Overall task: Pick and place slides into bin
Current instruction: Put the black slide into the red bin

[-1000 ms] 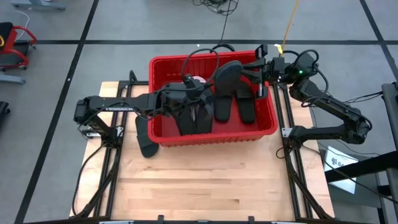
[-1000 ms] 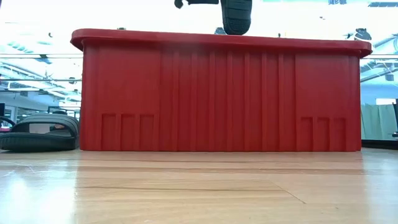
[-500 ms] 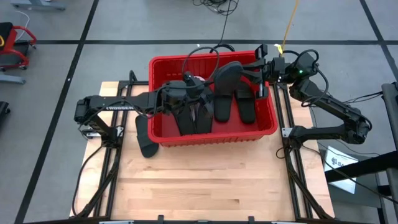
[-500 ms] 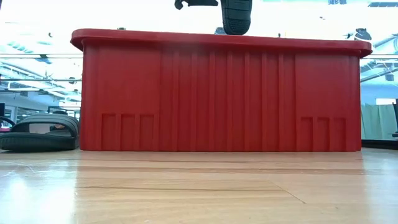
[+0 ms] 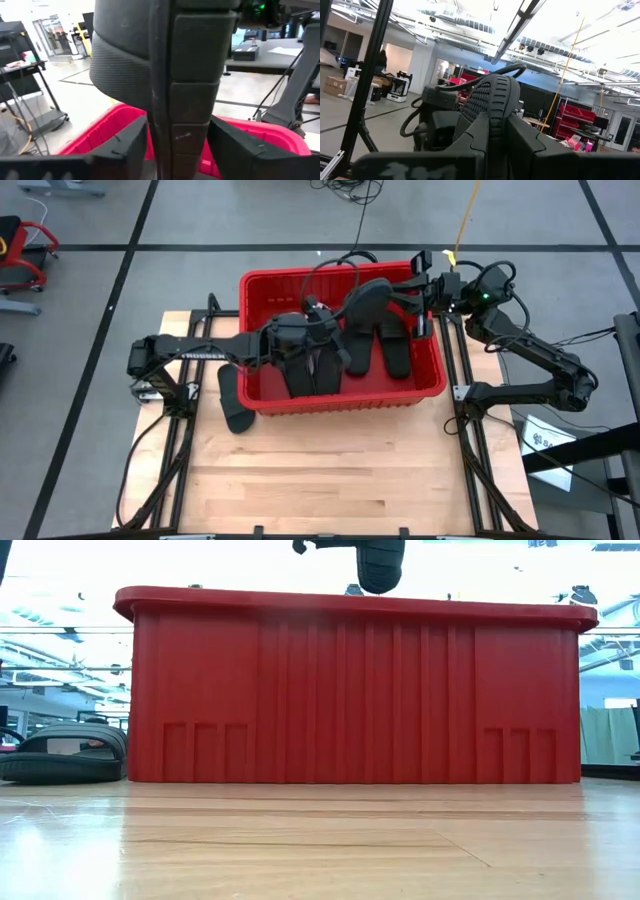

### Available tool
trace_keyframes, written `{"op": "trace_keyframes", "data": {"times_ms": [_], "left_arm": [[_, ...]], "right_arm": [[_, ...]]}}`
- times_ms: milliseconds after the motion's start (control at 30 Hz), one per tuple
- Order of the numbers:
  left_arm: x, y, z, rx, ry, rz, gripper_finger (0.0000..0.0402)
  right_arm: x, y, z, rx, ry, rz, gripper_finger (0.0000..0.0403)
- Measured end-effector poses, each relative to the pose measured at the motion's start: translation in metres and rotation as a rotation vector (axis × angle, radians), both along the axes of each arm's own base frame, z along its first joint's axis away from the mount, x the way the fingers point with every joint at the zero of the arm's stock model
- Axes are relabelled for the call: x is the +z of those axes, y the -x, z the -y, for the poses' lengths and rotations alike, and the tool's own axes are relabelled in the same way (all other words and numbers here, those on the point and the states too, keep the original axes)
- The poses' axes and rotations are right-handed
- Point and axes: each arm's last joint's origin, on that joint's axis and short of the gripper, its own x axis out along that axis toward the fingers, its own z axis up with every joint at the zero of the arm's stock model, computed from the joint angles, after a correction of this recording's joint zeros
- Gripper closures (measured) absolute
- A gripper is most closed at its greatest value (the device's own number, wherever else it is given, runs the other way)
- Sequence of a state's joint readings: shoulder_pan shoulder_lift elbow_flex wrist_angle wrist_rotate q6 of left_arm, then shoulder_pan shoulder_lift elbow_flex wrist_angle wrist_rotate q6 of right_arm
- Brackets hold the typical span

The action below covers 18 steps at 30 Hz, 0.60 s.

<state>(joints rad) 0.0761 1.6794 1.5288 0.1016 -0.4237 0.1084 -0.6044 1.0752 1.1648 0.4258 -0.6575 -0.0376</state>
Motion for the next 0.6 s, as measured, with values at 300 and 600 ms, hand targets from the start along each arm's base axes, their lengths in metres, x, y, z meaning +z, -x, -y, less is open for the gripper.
{"op": "trace_keyframes", "data": {"times_ms": [300, 600], "left_arm": [[-0.0006, 0.0001, 0.0, 0.012, -0.039, -0.027, 0.036], [-0.0007, 0.0037, 0.001, 0.085, -0.047, -0.061, 0.036]], "right_arm": [[-0.0006, -0.0002, 0.0002, -0.001, -0.004, -0.006, 0.037], [-0.004, -0.0014, 0.0013, 0.004, -0.061, -0.042, 0.0328]]}}
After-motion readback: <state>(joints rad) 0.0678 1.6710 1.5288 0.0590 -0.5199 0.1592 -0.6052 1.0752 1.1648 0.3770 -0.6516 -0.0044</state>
